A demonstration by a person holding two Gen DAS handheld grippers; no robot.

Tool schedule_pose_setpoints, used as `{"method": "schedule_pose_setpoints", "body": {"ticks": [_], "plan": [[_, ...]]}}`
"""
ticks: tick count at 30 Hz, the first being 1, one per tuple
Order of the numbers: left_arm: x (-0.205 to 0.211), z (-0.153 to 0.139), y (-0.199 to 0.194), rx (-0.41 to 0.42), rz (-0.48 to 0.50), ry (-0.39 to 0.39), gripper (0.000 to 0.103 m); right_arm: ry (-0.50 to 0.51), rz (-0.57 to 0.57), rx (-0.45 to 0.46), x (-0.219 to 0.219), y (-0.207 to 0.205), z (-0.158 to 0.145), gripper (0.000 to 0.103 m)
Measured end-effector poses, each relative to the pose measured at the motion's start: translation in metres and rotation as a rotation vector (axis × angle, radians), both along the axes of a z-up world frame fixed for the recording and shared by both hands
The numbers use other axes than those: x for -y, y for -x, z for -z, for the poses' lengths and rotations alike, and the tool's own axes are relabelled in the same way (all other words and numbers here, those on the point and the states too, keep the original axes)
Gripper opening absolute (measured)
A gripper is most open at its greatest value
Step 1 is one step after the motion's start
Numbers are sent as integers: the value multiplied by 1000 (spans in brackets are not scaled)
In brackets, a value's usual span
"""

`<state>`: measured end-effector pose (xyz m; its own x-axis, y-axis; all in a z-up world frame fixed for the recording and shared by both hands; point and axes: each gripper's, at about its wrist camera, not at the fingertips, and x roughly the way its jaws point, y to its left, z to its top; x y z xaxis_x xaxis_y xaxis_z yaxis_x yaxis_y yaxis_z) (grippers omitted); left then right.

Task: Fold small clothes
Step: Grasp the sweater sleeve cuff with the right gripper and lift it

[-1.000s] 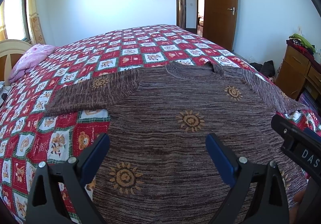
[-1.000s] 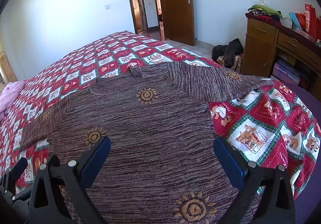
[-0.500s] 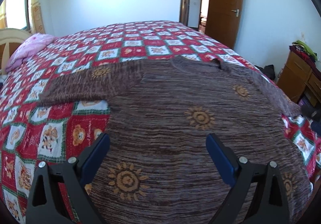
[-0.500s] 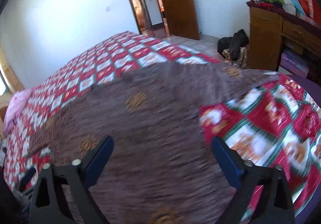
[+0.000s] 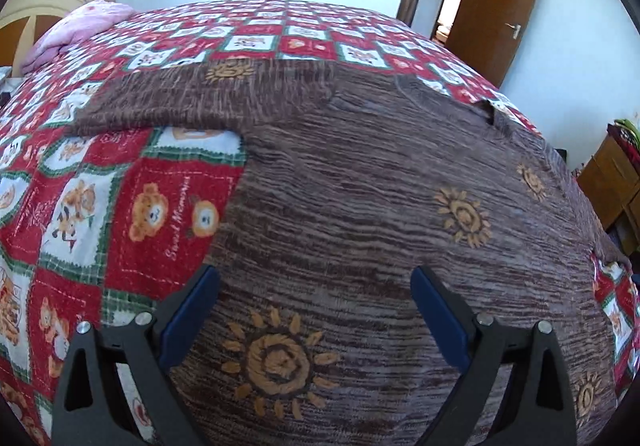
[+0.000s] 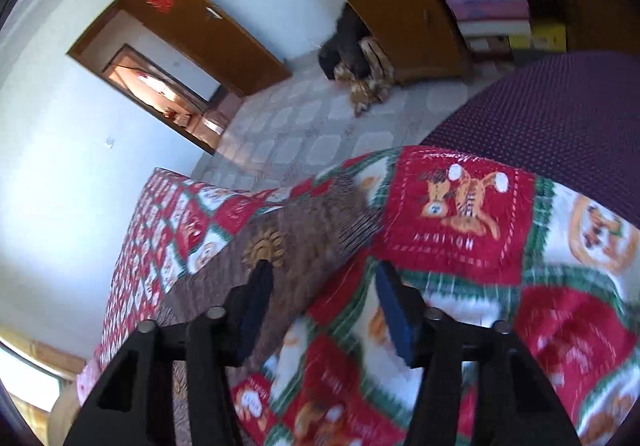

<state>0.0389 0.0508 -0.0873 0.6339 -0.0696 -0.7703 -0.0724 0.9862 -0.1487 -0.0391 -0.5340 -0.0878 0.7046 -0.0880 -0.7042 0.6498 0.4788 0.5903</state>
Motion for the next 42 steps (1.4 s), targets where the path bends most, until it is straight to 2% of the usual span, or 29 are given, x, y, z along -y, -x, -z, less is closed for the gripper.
{"method": "schedule_pose_setpoints", "body": {"ticks": [6,9,11,13,15,19,23,28,32,36,38,42], "plan": [[4,2,-3,-5,12,-10,103,-48,11,-5,15,-23,13,52],[5,3,-5,-12,16,-23,103,-6,13,-30,17,-32,11,50],[5,3,-5,-14,17,-28,103,15,16,-48,19,-35,12,42],[6,4,-5,-16,18,-31,103,40,5,-80,19,-39,12,20],[6,4,-5,-17,19,-32,103,82,2,-120,19,-41,13,10],[1,2,-5,-10,20,4,103,132,-27,-149,17,-43,4,8],[-7,-6,-3,9,20,44,103,209,-75,-87,-11,-49,-36,8],[-20,-26,1,54,11,79,103,332,-257,9,-91,-75,-96,7],[-35,-43,5,100,-7,99,103,419,-441,51,-179,-102,-117,7],[-49,-51,7,120,-26,96,103,472,-596,62,-267,-126,-105,7],[-57,-54,10,129,-39,84,103,489,-660,46,-313,-139,-86,7],[-71,-56,15,148,-59,37,103,512,-744,-9,-375,-156,-44,7]]}}
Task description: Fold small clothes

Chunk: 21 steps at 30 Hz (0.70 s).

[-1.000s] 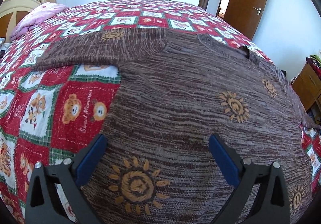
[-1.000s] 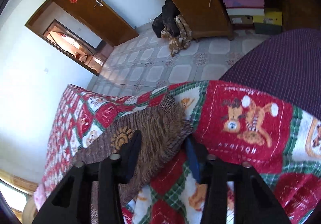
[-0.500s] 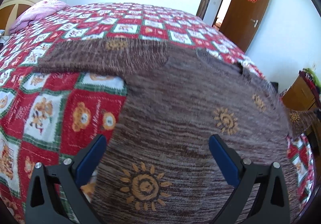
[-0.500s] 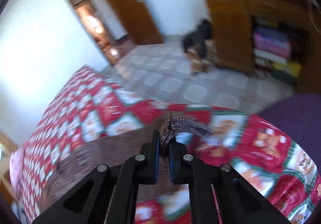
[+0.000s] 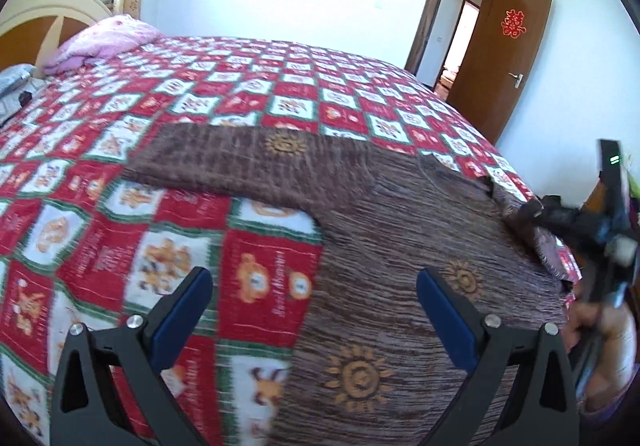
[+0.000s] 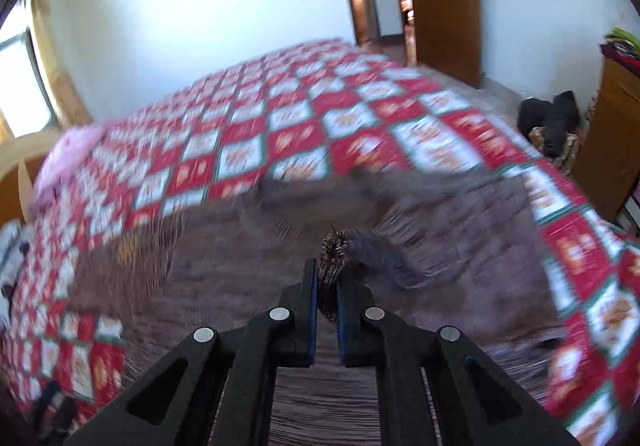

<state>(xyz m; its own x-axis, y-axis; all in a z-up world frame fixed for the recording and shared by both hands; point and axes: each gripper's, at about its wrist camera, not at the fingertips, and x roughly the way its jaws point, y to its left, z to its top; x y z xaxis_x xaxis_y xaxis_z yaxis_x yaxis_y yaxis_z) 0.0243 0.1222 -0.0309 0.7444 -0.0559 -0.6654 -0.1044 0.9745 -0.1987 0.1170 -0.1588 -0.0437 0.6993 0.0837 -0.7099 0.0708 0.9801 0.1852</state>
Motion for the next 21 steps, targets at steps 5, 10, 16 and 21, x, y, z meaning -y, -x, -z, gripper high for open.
{"method": "schedule_pose_setpoints", "body": {"ticks": [5,10,16,21], "plan": [[-10,4,-2,-7,-16,-17,103,25,-23,-56,-25,-9,41,7],[-7,10,-7,-27,-9,8,103,-26,-95,-61,-30,-12,58,27],[3,12,-7,-22,22,-39,103,-391,-293,27,-4,4,29,59],[-1,18,-13,-37,3,-9,103,-332,-37,75,65,7,13,26]]}}
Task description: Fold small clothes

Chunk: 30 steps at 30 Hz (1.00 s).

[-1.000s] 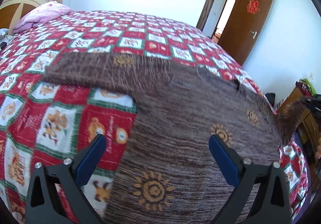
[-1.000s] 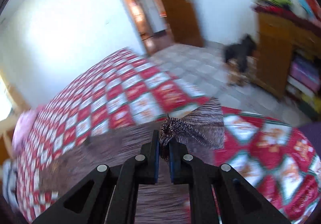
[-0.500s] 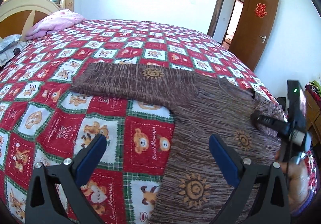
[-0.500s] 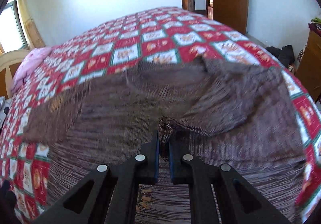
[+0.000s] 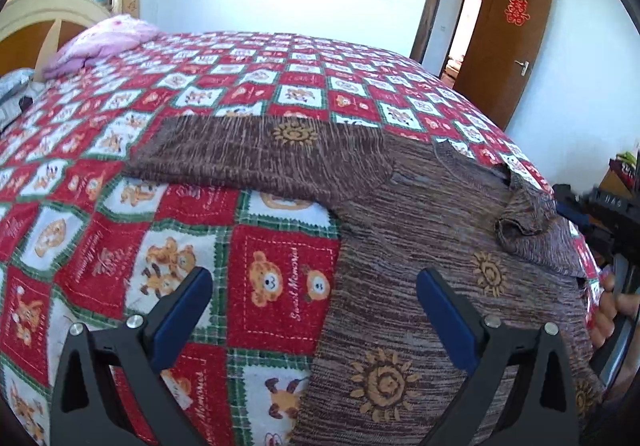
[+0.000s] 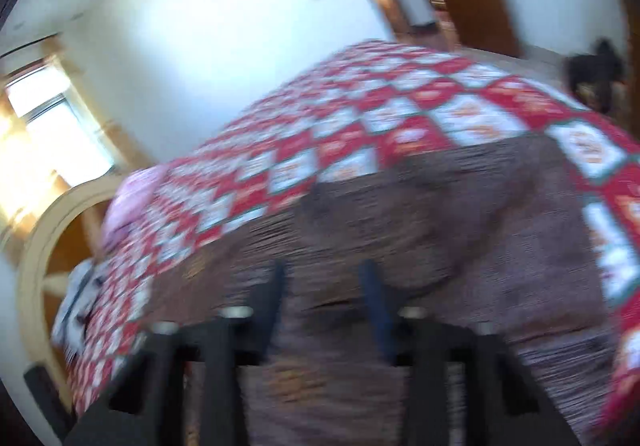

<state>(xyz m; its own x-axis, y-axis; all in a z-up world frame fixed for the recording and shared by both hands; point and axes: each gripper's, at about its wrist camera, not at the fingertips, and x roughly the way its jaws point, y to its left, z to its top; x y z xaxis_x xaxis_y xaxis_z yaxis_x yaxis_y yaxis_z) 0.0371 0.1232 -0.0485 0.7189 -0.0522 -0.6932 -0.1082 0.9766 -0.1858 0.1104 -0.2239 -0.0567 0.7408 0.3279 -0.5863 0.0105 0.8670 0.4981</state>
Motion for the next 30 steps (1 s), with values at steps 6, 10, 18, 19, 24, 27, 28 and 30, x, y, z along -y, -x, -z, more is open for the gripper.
{"method": "schedule_pose_setpoints", "body": {"ticks": [6,10,18,19,24,27,28,30], "plan": [[10,8,-3,-30,19,8,103,67,36,-115,8,-35,21,26],[13,2,-1,-10,32,-44,103,172,71,-214,-4,-61,40,26],[8,6,-8,-10,31,-54,103,306,62,-143,-9,-62,29,26],[7,8,-10,-12,30,-46,103,271,70,-111,-2,-59,24,28],[8,14,-13,-27,32,-36,103,266,57,-122,14,-67,32,63],[6,16,-13,-33,26,-26,103,274,39,-158,12,-66,45,49],[4,16,-13,-34,22,-21,103,305,46,-153,10,-62,45,39],[3,16,-14,-36,18,-14,103,361,42,-144,5,-58,44,29]]}}
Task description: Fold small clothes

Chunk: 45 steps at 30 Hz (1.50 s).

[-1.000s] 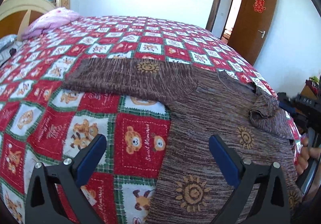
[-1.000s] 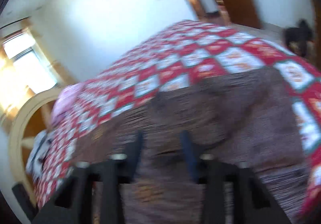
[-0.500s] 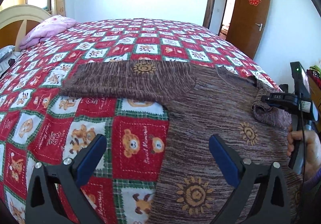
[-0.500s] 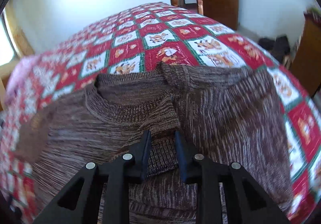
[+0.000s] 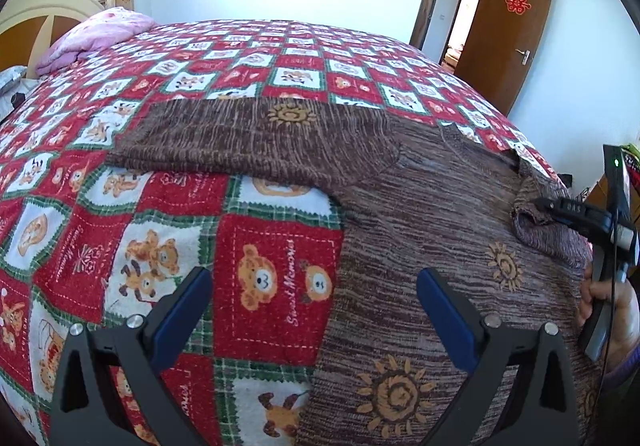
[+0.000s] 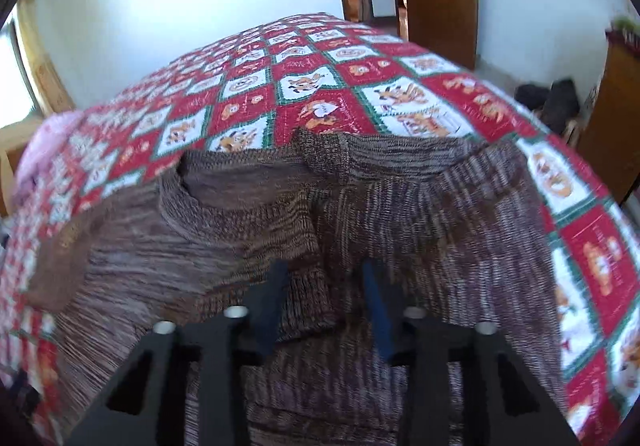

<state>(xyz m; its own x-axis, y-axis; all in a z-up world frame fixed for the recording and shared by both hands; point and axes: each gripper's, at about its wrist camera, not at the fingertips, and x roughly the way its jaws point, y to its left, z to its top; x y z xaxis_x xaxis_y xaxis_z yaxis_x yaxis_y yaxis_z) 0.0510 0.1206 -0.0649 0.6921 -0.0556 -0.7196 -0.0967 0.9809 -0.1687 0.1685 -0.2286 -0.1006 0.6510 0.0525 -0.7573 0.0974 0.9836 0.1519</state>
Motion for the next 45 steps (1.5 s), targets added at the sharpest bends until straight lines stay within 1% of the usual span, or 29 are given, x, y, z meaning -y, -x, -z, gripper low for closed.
{"method": "schedule_pose_setpoints", "body": {"ticks": [4,7,9,12,13,16,17,18,20,24,26,27,29,32,33,34,36,37,38,39,42,45], "plan": [[-3,2,-1,-6,-7,13,103,10,-27,4,-5,7,-4,29],[-3,4,-1,-15,-5,29,103,46,-58,51,-13,8,-11,29],[-3,4,-1,-16,-2,30,103,58,-64,33,-16,1,-11,29],[-3,1,1,-5,0,21,103,40,-74,-14,-14,-9,-2,29],[-3,1,0,-4,-1,21,103,38,-76,-28,-13,-10,2,29],[-6,2,-1,-6,-7,28,103,16,-87,-32,-13,-2,1,28],[-6,3,-2,-10,-8,34,103,16,-95,-34,-14,0,0,23],[-7,4,-3,-14,-8,41,103,19,-106,-38,-16,2,-2,4],[-5,6,-4,-21,-4,53,103,13,-119,-52,-21,2,-5,4],[-1,5,-4,-23,9,44,103,-85,-156,-22,-31,-10,-23,4],[0,3,-3,-19,9,32,103,-146,-185,14,-41,-23,-33,4],[0,3,-3,-18,7,30,103,-174,-194,24,-43,-27,-34,6],[-2,1,-3,-17,3,28,103,-280,-212,41,-48,-39,-32,6],[-7,-1,-2,-8,-5,21,103,-448,-210,25,-42,-49,-23,12],[-8,-2,-2,-3,-9,17,103,-524,-196,35,-33,-46,-20,19],[-9,-2,-2,-1,-12,16,103,-577,-173,48,-24,-41,-19,40],[-11,0,-5,-3,-17,21,103,-637,-111,74,-8,-26,-15,68],[-11,3,-6,-9,-20,30,103,-640,-76,97,-1,-16,-14,68],[-11,4,-8,-14,-20,37,103,-616,-64,98,1,-7,-12,68],[-9,7,-10,-22,-20,44,103,-578,-77,81,-2,-2,-11,67],[-4,11,-12,-42,-15,44,103,-447,-154,41,-30,16,-5,52],[-1,9,-7,-35,-17,10,103,-294,-186,-7,-62,24,9,51]]}}
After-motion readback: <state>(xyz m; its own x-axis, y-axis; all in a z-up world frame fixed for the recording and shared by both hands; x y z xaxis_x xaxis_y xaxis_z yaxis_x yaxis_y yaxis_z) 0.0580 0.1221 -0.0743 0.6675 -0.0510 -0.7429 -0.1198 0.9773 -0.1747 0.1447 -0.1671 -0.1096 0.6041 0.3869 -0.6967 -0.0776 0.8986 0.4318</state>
